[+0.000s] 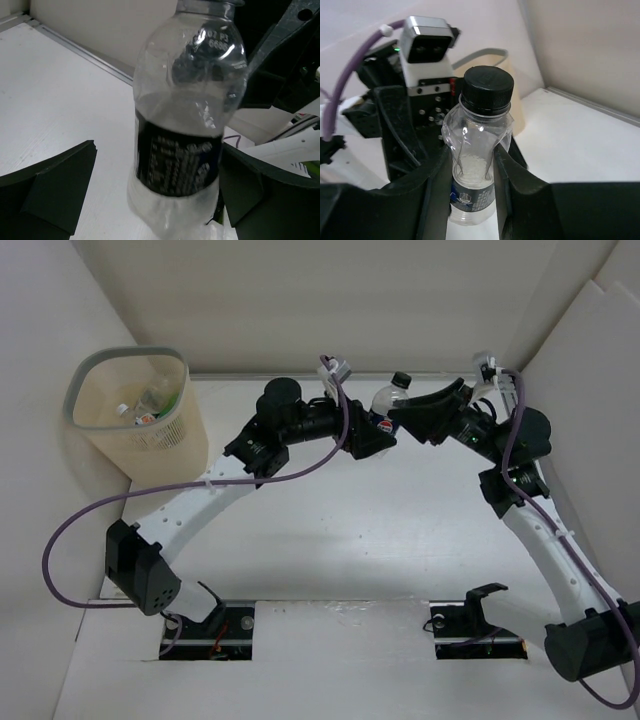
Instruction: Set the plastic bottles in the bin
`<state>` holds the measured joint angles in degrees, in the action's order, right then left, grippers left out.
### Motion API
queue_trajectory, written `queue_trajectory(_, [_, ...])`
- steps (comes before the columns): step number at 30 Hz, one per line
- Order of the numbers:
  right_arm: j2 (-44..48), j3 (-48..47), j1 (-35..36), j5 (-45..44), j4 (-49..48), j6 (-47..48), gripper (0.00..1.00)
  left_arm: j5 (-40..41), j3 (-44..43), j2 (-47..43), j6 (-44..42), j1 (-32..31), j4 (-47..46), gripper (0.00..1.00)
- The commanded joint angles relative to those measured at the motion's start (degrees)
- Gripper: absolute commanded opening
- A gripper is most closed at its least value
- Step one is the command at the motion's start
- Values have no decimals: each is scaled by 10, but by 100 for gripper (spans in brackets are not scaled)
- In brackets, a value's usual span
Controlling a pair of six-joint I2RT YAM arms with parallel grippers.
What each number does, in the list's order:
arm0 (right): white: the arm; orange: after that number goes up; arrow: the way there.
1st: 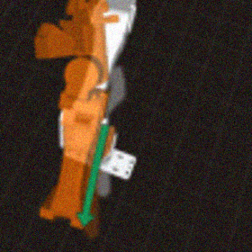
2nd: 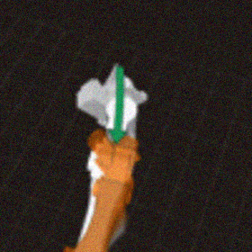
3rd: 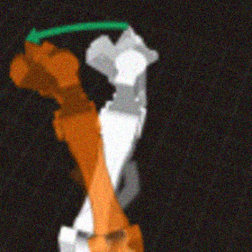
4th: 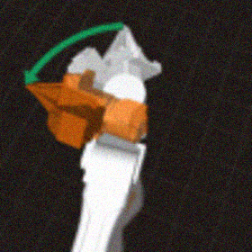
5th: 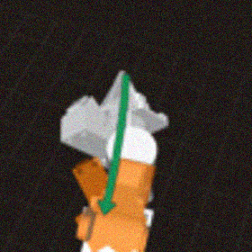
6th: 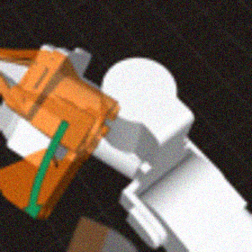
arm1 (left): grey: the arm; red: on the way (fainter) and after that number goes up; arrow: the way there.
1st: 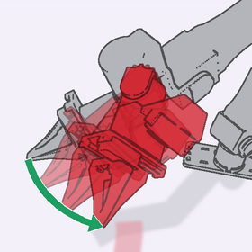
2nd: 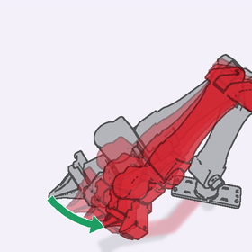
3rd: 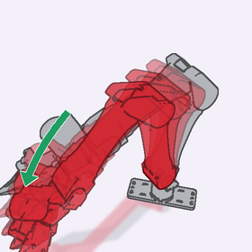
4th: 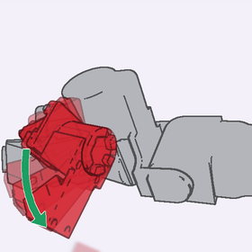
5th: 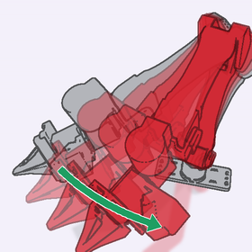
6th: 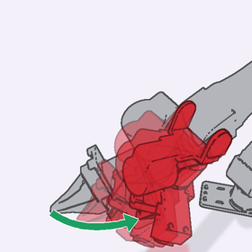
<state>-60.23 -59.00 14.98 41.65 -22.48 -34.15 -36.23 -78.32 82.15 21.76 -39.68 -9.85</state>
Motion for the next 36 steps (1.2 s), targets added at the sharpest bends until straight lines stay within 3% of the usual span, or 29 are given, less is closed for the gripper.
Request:
queue_trajectory(1, [-4, -8, 22, 44, -104, -51, 0, -65, 15, 10, 39, -9, -109, 100])
queue_trajectory(4, [-11, -8, 33, 39, -124, -63, 3, -108, 15, 26, 70, -15, -166, 93])
queue_trajectory(5, [-11, -2, 33, 39, -124, -63, 11, -108, 9, 32, 70, -15, -166, 62])
queue_trajectory(6, [-11, -2, 33, 26, -124, -63, 27, -92, 4, 32, 70, -15, -161, 24])
queue_trajectory(7, [-2, 3, 14, 0, -107, -63, 49, -66, -4, 32, 70, -15, -121, 1])
queue_trajectory(8, [6, 3, 3, -19, -56, -49, 99, -35, -12, 27, 51, -2, -94, 0])
queue_trajectory(11, [46, -2, -23, -153, 78, 29, 100, 96, -50, 1, 43, 47, 15, 0])
queue_trajectory(12, [63, -2, -29, -188, 136, 49, 100, 136, -80, -4, 37, 92, 45, 0])
queue_trajectory(13, [70, 3, -29, -212, 154, 49, 100, 205, -101, -4, 37, 118, 78, 0])
queue_trajectory(15, [75, 20, -41, -226, 162, 56, 100, 255, -147, -4, 28, 205, 166, 0])
queue_trajectory(17, [81, 26, -41, -210, 162, 56, 100, 269, -199, 1, 28, 271, 208, 0])
queue_trajectory(22, [68, 32, -41, -205, 162, 56, 100, 267, -221, 28, 74, 476, 236, 0])
queue_trajectory(25, [63, 26, -36, -196, 162, 61, 100, 267, -221, 54, 86, 536, 264, 0])
queue_trajectory(27, [57, 26, -36, -190, 162, 66, 100, 287, -221, 67, 81, 568, 276, 15])
queue_trajectory(29, [57, 20, -36, -184, 162, 66, 100, 294, -213, 80, 81, 583, 287, 47])
queue_trajectory(30, [57, 14, -36, -184, 170, 66, 100, 309, -213, 80, 87, 590, 298, 99])
queue_trajectory(34, [46, -33, -15, -225, 253, 99, 100, 325, -234, 72, 77, 590, 314, 100])
queue_trajectory(36, [40, -77, 13, -302, 335, 116, 100, 331, -239, 44, 72, 590, 320, 100])
